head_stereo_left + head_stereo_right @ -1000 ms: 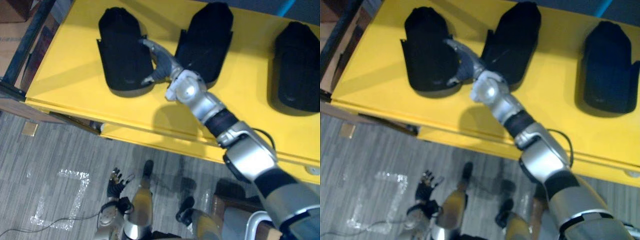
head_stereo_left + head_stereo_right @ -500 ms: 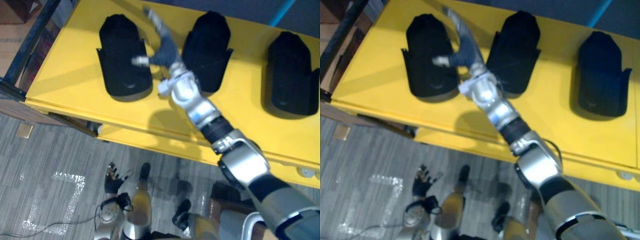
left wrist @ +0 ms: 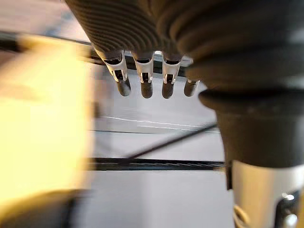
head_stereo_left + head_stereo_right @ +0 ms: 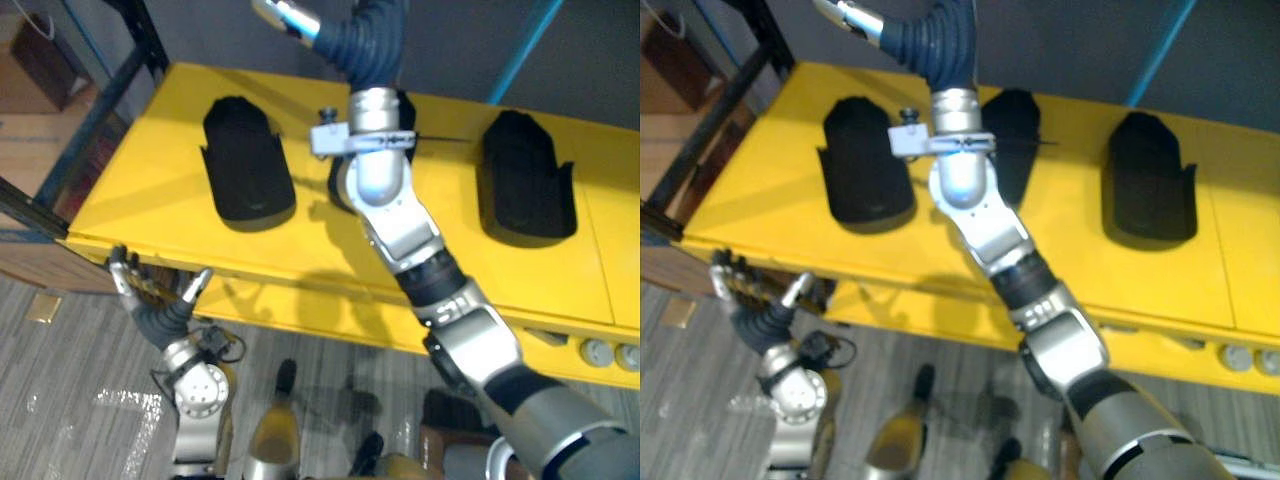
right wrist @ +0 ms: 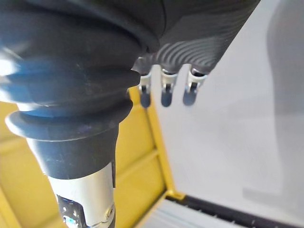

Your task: Walk over and take plastic housings, then place them on the shelf

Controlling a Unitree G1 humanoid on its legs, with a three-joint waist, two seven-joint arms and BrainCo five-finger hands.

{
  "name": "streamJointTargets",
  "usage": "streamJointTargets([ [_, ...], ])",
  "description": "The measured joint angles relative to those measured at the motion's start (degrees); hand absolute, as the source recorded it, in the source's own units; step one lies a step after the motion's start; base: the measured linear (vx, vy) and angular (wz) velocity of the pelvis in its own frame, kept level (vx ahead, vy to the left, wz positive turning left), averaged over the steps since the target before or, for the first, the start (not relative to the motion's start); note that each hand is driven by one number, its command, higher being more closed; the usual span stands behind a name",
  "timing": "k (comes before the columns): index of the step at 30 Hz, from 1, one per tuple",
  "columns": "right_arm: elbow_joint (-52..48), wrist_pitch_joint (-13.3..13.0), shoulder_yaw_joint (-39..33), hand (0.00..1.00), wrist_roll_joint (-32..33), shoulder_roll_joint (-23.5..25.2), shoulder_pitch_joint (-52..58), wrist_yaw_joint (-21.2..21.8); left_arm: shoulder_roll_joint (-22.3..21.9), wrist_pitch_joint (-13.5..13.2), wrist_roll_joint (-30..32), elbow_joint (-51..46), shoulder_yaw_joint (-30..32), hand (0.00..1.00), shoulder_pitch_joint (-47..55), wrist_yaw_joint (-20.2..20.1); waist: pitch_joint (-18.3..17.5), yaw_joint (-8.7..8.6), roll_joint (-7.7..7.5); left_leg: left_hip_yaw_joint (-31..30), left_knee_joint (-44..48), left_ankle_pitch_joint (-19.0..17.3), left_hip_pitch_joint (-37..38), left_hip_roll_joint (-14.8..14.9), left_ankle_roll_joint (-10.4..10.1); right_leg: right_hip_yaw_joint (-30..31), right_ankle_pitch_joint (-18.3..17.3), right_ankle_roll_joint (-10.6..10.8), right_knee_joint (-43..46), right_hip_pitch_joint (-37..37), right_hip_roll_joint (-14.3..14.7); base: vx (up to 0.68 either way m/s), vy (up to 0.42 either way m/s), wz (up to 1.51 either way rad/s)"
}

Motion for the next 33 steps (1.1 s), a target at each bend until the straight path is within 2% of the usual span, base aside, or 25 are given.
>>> streamJointTargets([
  [3, -2.3, 5.1, 1.5, 0.0, 0.5, 0.0, 6.6, 0.4, 0.6, 1.6, 4.9, -3.9, 0.2, 0.0, -2.0, -2.6, -1.0, -1.3, 0.33, 1.0, 0.0, 0.0, 1.1, 0.0, 0.1, 1.3, 0.8, 0.2, -0.7, 0.9, 0.0, -0.01, 0.025, -0.18],
  [5, -3.5, 7.1, -0.4, 0.0, 0.5, -0.5, 10.4, -0.1, 2.4, 3.0, 7.0, -4.6, 0.2, 0.0, -2.7, -4.4, -1.5, -2.35, 0.25, 1.7, 0.0, 0.0, 1.3, 0.2, 0.1, 1.9, 1.2, 0.1, -0.9, 0.7, 0.0, -0.03, 0.025, -0.17],
  [6, -4.4, 7.2, -1.7, 0.0, 0.3, -0.8, 12.2, -0.1, 3.2, 3.5, 7.1, -4.6, 0.2, 0.0, -2.7, -5.3, -1.5, -2.33, 0.23, 2.4, 0.0, -0.1, 1.5, 0.4, 0.1, 2.6, 1.5, 0.1, -1.1, 0.6, 0.1, -0.04, 0.033, -0.37],
  [8, -11.6, 7.2, -8.1, 0.0, -2.1, -3.6, 20.0, -1.0, 5.2, 6.6, 8.5, -4.6, 0.6, 0.0, -2.5, -7.4, -1.6, -2.7, 0.13, 4.1, 0.0, -0.3, 2.1, 0.7, 0.4, 4.4, 2.5, 0.1, -1.7, 0.5, 0.2, -0.05, 0.039, -0.41],
  [10, -22.5, 6.8, -18.0, 0.0, -5.7, -8.1, 31.5, -1.7, 7.1, 9.7, 9.2, -4.6, 2.9, 0.0, -1.0, -9.5, -1.9, -4.69, -0.33, 6.2, 0.0, -0.5, 2.2, 0.9, 0.7, 6.3, 3.7, 0.2, -2.6, -0.3, 0.5, -0.04, 0.057, -0.45],
  [11, -24.7, 6.7, -20.6, 0.0, -6.6, -9.2, 34.5, -1.8, 7.5, 10.3, 9.3, -4.5, 3.5, 0.0, -0.4, -10.1, -2.0, -5.33, -0.41, 6.9, 0.0, -0.5, 2.2, 0.9, 0.7, 7.3, 4.0, 0.3, -2.7, -0.6, 0.5, -0.03, 0.055, -0.52],
  [12, -29.0, 5.9, -26.6, 0.0, -7.5, -11.4, 41.4, -2.2, 8.3, 11.7, 9.6, -4.3, 4.4, 0.0, 0.7, -11.4, -2.0, -6.82, -0.44, 7.7, 0.0, -0.6, 2.2, 0.9, 0.9, 8.1, 4.6, 0.3, -3.1, -1.0, 0.4, -0.03, 0.056, -0.52],
  [13, -31.7, 4.0, -33.2, 0.0, -7.4, -12.6, 48.3, -2.5, 9.2, 13.0, 10.7, -4.2, 5.2, 0.0, 2.2, -13.0, -2.1, -7.86, -0.39, 9.2, 0.0, -0.7, 2.2, 1.0, 1.0, 9.3, 4.9, 0.4, -3.3, -1.6, 0.3, -0.03, 0.054, -0.51],
  [14, -32.5, 3.3, -36.5, 0.0, -7.3, -12.8, 51.4, -2.6, 9.4, 13.5, 11.3, -4.2, 6.0, 0.0, 3.1, -13.9, -2.2, -8.63, -0.28, 9.8, -0.1, -0.8, 2.2, 1.0, 1.1, 10.0, 5.0, 0.4, -3.5, -1.9, 0.2, -0.02, 0.054, -0.56],
  [15, -33.1, 1.1, -42.2, 0.0, -7.2, -12.8, 56.1, -3.0, 9.4, 14.7, 11.4, -3.5, 7.4, 0.0, 4.3, -15.6, -2.4, -10.2, 0.14, 10.8, -0.1, -0.8, 2.2, 1.0, 1.1, 11.0, 5.3, 0.3, -3.7, -2.6, 0.1, -0.02, 0.038, -0.39],
  [18, -33.3, -2.8, -50.1, 0.0, -7.0, -12.6, 64.6, -4.1, 9.4, 17.4, 11.8, -1.3, 9.2, 0.0, 6.1, -19.9, -3.1, -13.21, 1.07, 13.5, -0.1, -1.7, 3.1, 1.4, 1.0, 13.9, 6.0, 0.7, -4.5, -3.3, 0.2, -0.01, 0.027, -0.51],
  [20, -33.0, -4.8, -52.7, 0.0, -7.6, -11.3, 69.4, -5.2, 9.3, 18.5, 12.0, -1.0, 9.2, 0.0, 7.3, -22.4, -3.3, -14.3, 1.38, 14.4, -0.1, -1.8, 3.0, 1.7, 0.8, 14.4, 5.9, 0.7, -4.8, -3.9, 0.4, -0.02, -0.001, -0.25],
  [23, -29.8, -6.8, -55.6, 0.0, -8.7, -7.7, 74.1, -7.4, 8.7, 18.6, 8.4, -0.4, 9.1, 0.0, 9.9, -27.5, -3.6, -14.81, 1.6, 14.7, -0.1, -1.8, 2.8, 2.0, 0.8, 15.1, 5.9, 0.7, -4.8, -4.5, 0.8, -0.02, -0.007, -0.09],
  [25, -26.1, -7.3, -57.2, 0.0, -8.5, -5.3, 75.6, -8.1, 8.7, 18.7, 3.3, 0.5, 9.2, 0.0, 11.5, -30.3, -3.6, -14.79, 1.64, 14.7, -0.1, -1.9, 2.7, 1.9, 0.8, 15.1, 5.9, 0.7, -4.8, -4.5, 0.8, 0.0, 0.002, 0.02],
  [26, -24.0, -7.8, -57.2, 0.0, -8.6, -3.9, 76.5, -8.7, 8.6, 18.7, -1.4, 0.6, 9.1, 0.0, 12.6, -31.8, -3.6, -14.78, 1.68, 14.6, -0.1, -1.9, 2.4, 1.9, 0.9, 15.1, 5.9, 0.6, -4.8, -4.7, 0.7, -0.01, 0.011, 0.04],
  [27, -22.0, -8.1, -57.1, 0.0, -9.1, -2.6, 77.1, -8.9, 8.0, 18.6, -6.3, 0.6, 9.1, 0.0, 13.1, -32.2, -3.9, -14.77, 1.77, 14.6, -0.1, -1.9, 1.8, 1.8, 1.0, 15.1, 5.9, 0.6, -4.6, -5.4, 0.6, 0.0, 0.0, 0.0],
  [30, -15.6, -8.7, -56.8, 0.0, -13.3, -0.7, 77.0, -10.5, 5.8, 18.1, -12.7, 1.2, 9.1, 0.0, 13.2, -31.4, -3.9, -14.63, 1.79, 14.6, -0.1, -1.8, 1.4, 1.5, 0.9, 15.1, 5.9, 0.6, -4.4, -5.7, 0.3, 0.01, 0.011, 0.02],
  [33, -10.7, -8.9, -56.7, 0.0, -15.4, -0.6, 76.5, -13.2, 5.3, 17.3, -16.4, 3.0, 9.0, 0.0, 12.5, -29.8, -3.9, -14.6, 1.81, 14.4, -0.1, -1.9, 1.1, 1.2, 0.9, 15.0, 5.9, 0.7, -4.1, -5.8, 0.1, 0.02, 0.008, 0.05],
])
